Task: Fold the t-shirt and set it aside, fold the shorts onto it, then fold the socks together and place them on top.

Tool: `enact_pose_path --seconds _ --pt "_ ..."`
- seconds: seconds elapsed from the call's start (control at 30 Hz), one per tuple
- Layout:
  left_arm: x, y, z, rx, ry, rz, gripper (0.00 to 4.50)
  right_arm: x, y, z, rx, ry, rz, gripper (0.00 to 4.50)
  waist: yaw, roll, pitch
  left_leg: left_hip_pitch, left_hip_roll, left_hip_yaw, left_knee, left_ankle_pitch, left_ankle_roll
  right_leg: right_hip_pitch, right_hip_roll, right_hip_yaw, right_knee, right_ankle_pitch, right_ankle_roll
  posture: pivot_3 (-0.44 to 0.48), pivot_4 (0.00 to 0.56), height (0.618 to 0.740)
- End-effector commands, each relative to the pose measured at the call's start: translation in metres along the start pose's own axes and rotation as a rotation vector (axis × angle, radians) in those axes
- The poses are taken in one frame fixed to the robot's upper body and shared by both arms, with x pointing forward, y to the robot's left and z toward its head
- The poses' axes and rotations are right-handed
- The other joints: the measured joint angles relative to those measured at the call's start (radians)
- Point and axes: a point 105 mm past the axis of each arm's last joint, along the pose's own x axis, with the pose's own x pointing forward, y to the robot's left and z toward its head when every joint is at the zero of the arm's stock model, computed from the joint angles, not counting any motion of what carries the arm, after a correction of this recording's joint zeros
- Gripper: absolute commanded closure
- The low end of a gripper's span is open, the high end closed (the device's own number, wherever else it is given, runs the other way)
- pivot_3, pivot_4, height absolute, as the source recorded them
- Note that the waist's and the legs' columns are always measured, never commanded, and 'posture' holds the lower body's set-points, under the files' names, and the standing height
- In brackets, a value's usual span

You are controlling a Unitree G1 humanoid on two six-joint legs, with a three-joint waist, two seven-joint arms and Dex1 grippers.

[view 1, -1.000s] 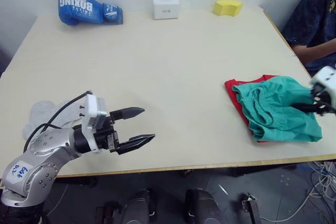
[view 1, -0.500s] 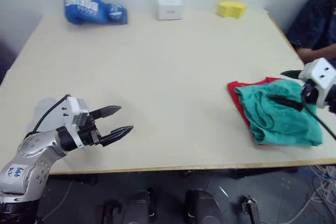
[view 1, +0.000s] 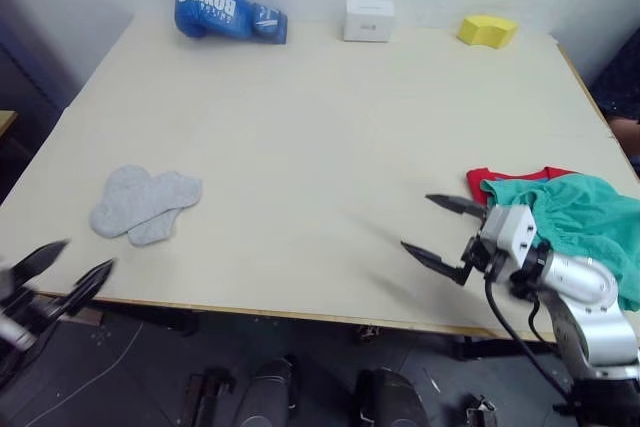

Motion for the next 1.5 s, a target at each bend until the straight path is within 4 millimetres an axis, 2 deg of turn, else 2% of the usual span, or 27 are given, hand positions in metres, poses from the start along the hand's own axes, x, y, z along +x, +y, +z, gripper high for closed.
enact_pose_path --seconds 0.03,0.13,0.2,0.3,0.4,0.47,0.53,0.67,0.7,0.77,0.83,0.9,0.93,0.97,1.07,1.17,1.27,1.37,1.5 --pt "-0.031 0.024 -0.004 0.076 0.061 0.173 0.00 -0.005 0.016 0.010 -0.040 -0.049 0.036 0.01 0.001 -0.002 0.000 0.000 0.000 0.000 0.000 -0.002 0.001 0.000 0.000 0.001 0.000 0.000 0.000 0.000 0.150 0.740" --pt "-0.035 0.023 -0.013 0.054 0.136 0.173 0.00 -0.007 0.031 0.011 -0.055 -0.078 0.093 0.01 0.007 -0.003 -0.001 0.000 0.001 0.000 0.001 -0.006 -0.001 0.000 -0.003 0.010 -0.002 0.000 0.000 0.000 0.150 0.740" --pt "-0.026 0.012 -0.010 0.025 0.159 0.104 0.00 -0.008 0.038 0.013 -0.072 -0.106 0.128 0.01 0.010 -0.005 -0.002 -0.001 0.002 0.000 0.001 -0.007 -0.001 0.000 -0.004 0.012 -0.006 0.000 -0.002 0.000 0.150 0.740" --pt "0.004 -0.009 0.005 0.017 0.170 -0.039 0.00 -0.007 0.034 0.014 -0.047 -0.126 0.111 0.01 0.013 -0.008 -0.004 -0.001 0.006 -0.002 0.000 -0.008 -0.003 0.001 -0.002 0.012 -0.010 -0.001 -0.004 0.000 0.150 0.740" --pt "0.032 -0.027 0.010 0.064 0.223 -0.160 0.00 -0.005 0.029 0.018 -0.050 -0.138 0.113 0.01 0.011 -0.007 -0.003 -0.001 0.006 -0.001 -0.001 -0.008 -0.003 0.000 -0.001 0.014 -0.009 0.000 -0.005 0.000 0.150 0.740" --pt "0.061 -0.041 0.011 0.123 0.235 -0.217 0.00 -0.004 0.027 0.023 -0.071 -0.153 0.121 0.01 0.007 -0.006 -0.003 -0.001 0.006 0.001 -0.001 -0.008 -0.004 -0.001 0.000 0.015 -0.008 0.001 -0.004 0.000 0.150 0.740" --pt "0.087 -0.052 0.007 0.154 0.253 -0.249 0.00 -0.002 0.026 0.025 -0.084 -0.159 0.123 0.01 0.007 -0.005 -0.002 0.000 0.005 0.004 -0.001 -0.006 -0.008 -0.003 0.007 0.016 -0.002 0.001 -0.004 0.000 0.150 0.740" --pt "0.124 -0.051 -0.004 0.158 0.274 -0.220 0.00 0.001 0.023 0.026 -0.099 -0.160 0.099 0.01 -0.002 -0.007 -0.002 0.001 0.008 0.012 -0.001 -0.002 -0.007 -0.010 0.011 0.017 0.004 0.001 -0.003 0.000 0.150 0.740" --pt "0.131 -0.052 -0.005 0.150 0.269 -0.226 0.00 0.001 0.022 0.026 -0.101 -0.161 0.090 0.01 -0.003 -0.007 -0.002 0.000 0.010 0.014 -0.001 -0.002 -0.007 -0.012 0.012 0.018 0.004 0.001 -0.003 0.000 0.150 0.740" --pt "0.138 -0.054 -0.022 0.167 0.358 -0.277 0.00 0.002 0.024 0.026 -0.116 -0.154 0.095 0.01 -0.002 -0.007 -0.003 0.000 0.013 0.016 -0.001 -0.001 -0.008 -0.013 0.013 0.018 0.006 0.001 -0.004 0.000 0.150 0.740" --pt "0.142 -0.049 -0.024 0.179 0.400 -0.283 0.40 0.002 0.022 0.027 -0.127 -0.147 0.076 0.00 0.001 -0.006 -0.003 0.001 0.013 0.017 -0.001 -0.001 -0.009 -0.013 0.014 0.019 0.006 0.001 -0.004 0.000 0.150 0.740" --pt "0.146 -0.049 -0.015 0.170 0.390 -0.298 0.93 0.000 0.019 0.028 -0.133 -0.142 0.046 0.00 0.001 -0.005 -0.004 0.003 0.014 0.020 -0.001 -0.001 -0.009 -0.013 0.013 0.021 0.007 0.001 -0.004 0.000 0.150 0.740" --pt "0.147 -0.052 -0.014 0.177 0.398 -0.321 1.32 0.000 0.019 0.028 -0.139 -0.138 0.037 0.00 0.001 -0.005 -0.004 0.003 0.014 0.020 -0.001 -0.001 -0.008 -0.013 0.013 0.022 0.007 0.001 -0.004 0.000 0.150 0.740" --pt "0.147 -0.054 -0.013 0.185 0.405 -0.339 1.50 0.000 0.018 0.029 -0.143 -0.136 0.032 0.00 0.001 -0.005 -0.004 0.004 0.014 0.020 -0.001 -0.001 -0.008 -0.013 0.013 0.022 0.007 0.001 -0.004 0.000 0.150 0.740" --pt "0.147 -0.069 -0.007 0.179 0.411 -0.399 2.42 -0.001 0.018 0.030 -0.146 -0.130 0.018 0.00 0.001 -0.005 -0.004 0.005 0.015 0.023 -0.001 -0.003 -0.008 -0.013 0.013 0.026 0.007 0.001 -0.004 0.000 0.150 0.740" --pt "0.154 -0.096 0.005 0.166 0.365 -0.468 3.38 -0.003 0.019 0.029 -0.145 -0.118 0.011 0.00 0.005 -0.005 -0.004 0.007 0.015 0.025 -0.001 -0.004 -0.008 -0.013 0.013 0.030 0.007 0.001 -0.004 0.000 0.150 0.740" --pt "0.161 -0.143 0.018 0.157 0.309 -0.593 4.36 -0.004 0.019 0.029 -0.144 -0.104 0.010 0.00 0.012 -0.005 -0.004 0.006 0.015 0.026 0.000 -0.004 -0.007 -0.013 0.014 0.038 0.007 0.001 -0.004 0.000 0.150 0.740" --pt "0.168 -0.191 0.029 0.143 0.247 -0.712 4.47 -0.005 0.019 0.027 -0.142 -0.089 0.019 0.00 0.016 -0.005 -0.004 0.006 0.015 0.028 0.003 -0.005 -0.006 -0.013 0.014 0.040 0.008 0.001 -0.004 0.000 0.150 0.740" --pt "0.178 -0.269 0.039 0.157 0.171 -0.901 4.47 -0.006 0.016 0.023 -0.128 -0.068 0.033 0.00 0.022 -0.007 -0.003 0.006 0.017 0.030 0.008 -0.006 -0.006 -0.013 0.016 0.041 0.010 0.001 -0.003 0.000 0.150 0.740"
